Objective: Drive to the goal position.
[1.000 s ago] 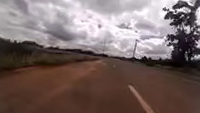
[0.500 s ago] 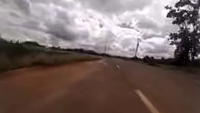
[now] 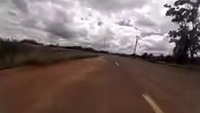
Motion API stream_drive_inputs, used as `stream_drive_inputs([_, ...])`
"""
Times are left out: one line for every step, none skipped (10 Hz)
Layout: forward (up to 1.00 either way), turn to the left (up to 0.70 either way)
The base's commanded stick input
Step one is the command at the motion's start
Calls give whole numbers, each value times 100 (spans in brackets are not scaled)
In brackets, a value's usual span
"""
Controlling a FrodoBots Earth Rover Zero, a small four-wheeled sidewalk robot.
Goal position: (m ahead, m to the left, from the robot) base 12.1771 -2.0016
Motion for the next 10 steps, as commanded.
stream_drive_inputs([100,0])
stream_drive_inputs([100,0])
stream_drive_inputs([100,0])
stream_drive_inputs([100,0])
stream_drive_inputs([100,0])
stream_drive_inputs([100,0])
stream_drive_inputs([100,-17])
stream_drive_inputs([100,-35])
stream_drive_inputs([100,-40])
stream_drive_inputs([100,-40])
